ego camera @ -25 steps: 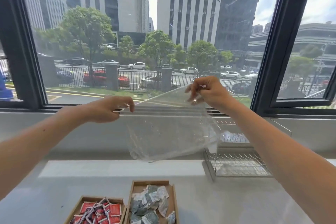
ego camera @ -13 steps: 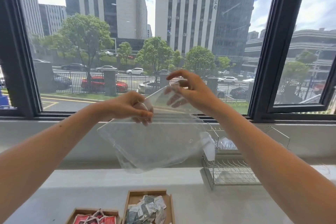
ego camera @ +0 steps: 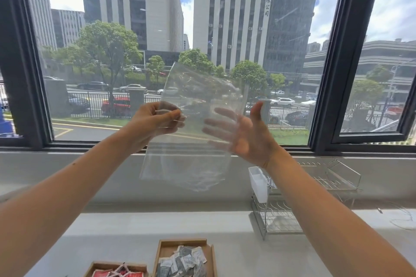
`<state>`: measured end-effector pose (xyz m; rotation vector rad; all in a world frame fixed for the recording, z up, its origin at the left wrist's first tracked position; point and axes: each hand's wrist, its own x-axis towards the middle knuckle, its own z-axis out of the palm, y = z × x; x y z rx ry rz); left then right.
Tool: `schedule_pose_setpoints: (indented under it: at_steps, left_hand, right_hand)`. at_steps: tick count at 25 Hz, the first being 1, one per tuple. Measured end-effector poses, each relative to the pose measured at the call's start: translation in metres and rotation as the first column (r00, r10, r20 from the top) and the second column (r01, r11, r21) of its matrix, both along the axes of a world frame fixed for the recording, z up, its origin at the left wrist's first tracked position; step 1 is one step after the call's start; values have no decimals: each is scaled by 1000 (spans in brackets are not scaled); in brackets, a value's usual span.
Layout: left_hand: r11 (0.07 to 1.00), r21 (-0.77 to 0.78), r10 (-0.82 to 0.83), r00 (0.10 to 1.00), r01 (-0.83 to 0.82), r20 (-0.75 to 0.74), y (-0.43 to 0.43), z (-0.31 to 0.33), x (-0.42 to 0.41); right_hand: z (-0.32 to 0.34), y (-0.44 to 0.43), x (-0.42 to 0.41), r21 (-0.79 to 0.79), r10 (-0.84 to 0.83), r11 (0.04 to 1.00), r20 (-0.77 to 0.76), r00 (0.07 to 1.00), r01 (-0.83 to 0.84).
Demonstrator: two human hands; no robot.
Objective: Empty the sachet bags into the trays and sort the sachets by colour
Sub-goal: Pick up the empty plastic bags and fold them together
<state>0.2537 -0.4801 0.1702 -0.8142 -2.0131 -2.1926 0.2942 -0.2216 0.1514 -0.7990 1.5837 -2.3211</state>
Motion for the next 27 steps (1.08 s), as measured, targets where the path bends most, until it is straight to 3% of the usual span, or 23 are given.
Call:
schedule_pose_setpoints:
  at_steps: [2, 4, 8, 10, 14, 17, 19, 22, 25, 27]
  left_hand:
    - [998, 57, 29, 1000, -30, 13, 2, -1, 1]
    - [999, 18, 30, 999, -30, 15, -1, -2, 0]
    - [970, -162, -174, 983, 182, 66, -25, -1, 2]
    - [953, -178, -237, 969, 247, 72, -33, -1, 1]
    - [972, -102, -216, 975, 210, -47, -36, 2, 1]
    - [989, -51, -141, 981, 136, -132, -34, 8, 5]
    - [989, -135, -79, 980, 55, -184, -33, 12, 2]
    - [968, -238, -132, 971, 83, -197, -38, 14, 2]
    - [943, -261, -235, 969, 207, -82, -44, 14, 2]
    - [948, -236, -220, 976, 212, -7, -40, 9, 0]
  right_hand:
    - [0, -7, 0, 142, -155, 977, -61, 986, 162]
    - [4, -12, -1, 172, -272, 943, -97, 957, 285]
    - [15, -8, -1, 170, -349, 912, -153, 924, 373]
    - [20, -6, 0, 176, -339, 913, -169, 925, 367]
    - [25, -2, 7, 255, -179, 939, -207, 962, 230]
    - [29, 2, 9, 267, -230, 918, -245, 942, 294]
    - [32, 4, 6, 257, -304, 883, -322, 897, 392]
    - [33, 7, 4, 243, -370, 825, -453, 811, 511]
    - [31, 11, 2, 239, -430, 727, -572, 698, 644]
    - [27, 10, -3, 195, -479, 651, -644, 597, 733]
